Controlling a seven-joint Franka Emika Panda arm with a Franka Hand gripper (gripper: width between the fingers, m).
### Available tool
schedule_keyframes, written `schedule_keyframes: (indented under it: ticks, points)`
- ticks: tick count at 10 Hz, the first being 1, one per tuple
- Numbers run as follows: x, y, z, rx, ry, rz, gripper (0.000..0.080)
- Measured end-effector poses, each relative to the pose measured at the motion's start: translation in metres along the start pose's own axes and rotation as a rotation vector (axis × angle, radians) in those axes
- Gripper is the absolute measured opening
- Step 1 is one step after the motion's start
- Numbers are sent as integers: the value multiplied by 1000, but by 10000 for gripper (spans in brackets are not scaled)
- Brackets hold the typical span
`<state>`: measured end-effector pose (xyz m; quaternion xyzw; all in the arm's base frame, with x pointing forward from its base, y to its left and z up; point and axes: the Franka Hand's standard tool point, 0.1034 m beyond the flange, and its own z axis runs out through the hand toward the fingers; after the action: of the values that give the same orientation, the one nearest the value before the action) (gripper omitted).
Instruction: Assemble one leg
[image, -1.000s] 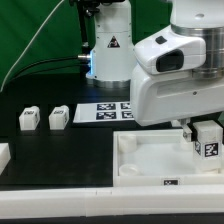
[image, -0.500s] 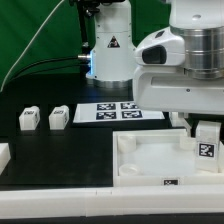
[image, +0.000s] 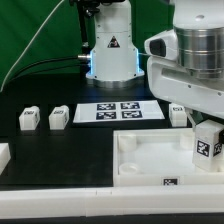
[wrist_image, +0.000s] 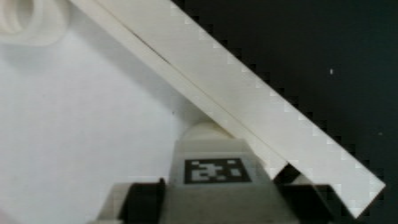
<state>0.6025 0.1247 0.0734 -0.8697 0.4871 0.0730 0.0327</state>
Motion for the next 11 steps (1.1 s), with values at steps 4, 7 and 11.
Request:
schedule_keyframes:
  ticks: [4,7,11]
  points:
    - [-1,-1,0,7,-12,217,292]
    - [-2,-1,0,7,-13,155,614]
    - [0,5,0,-87,-3,-367,648]
